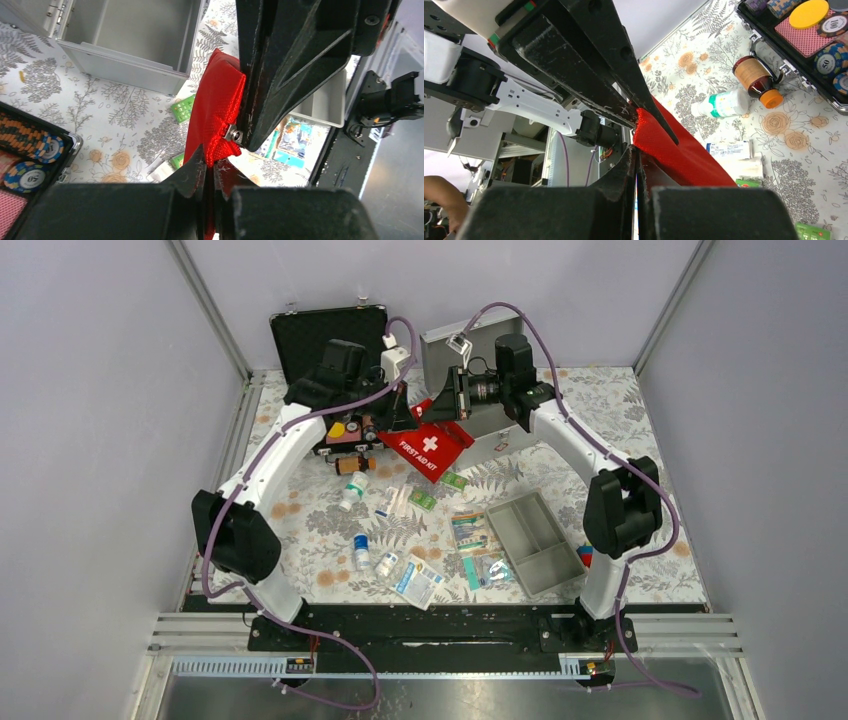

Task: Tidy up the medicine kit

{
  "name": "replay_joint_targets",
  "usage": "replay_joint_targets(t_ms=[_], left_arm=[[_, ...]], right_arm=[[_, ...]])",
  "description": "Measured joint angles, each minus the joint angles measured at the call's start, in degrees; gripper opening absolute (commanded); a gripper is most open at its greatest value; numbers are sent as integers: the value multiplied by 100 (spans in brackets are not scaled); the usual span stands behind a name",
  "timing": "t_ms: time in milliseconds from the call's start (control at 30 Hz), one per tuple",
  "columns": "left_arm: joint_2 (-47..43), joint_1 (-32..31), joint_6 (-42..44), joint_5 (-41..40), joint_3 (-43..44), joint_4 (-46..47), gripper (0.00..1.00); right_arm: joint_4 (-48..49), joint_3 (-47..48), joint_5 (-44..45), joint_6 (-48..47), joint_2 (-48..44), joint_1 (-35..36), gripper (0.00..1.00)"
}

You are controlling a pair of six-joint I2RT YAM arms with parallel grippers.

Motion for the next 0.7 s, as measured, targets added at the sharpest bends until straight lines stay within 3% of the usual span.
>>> replay_joint_targets(t_ms=[100, 200, 300, 367, 700], left_arm=[[2, 28, -92, 219, 0, 4, 2], [9, 42, -146, 415, 0, 28, 28], [9, 42, -109, 562, 11, 48, 32], [9, 46, -31, 627, 24, 55, 31], [125, 63, 455, 951, 223, -203, 0]], right_arm=[[-350, 61, 81, -260, -44, 0, 0], [-542, 74, 118, -435, -125, 2, 0], [-693, 85, 140, -549, -197, 2, 0], [-756, 101, 146, -599, -201, 2, 0], [-938, 107, 109, -737, -214, 4, 0]])
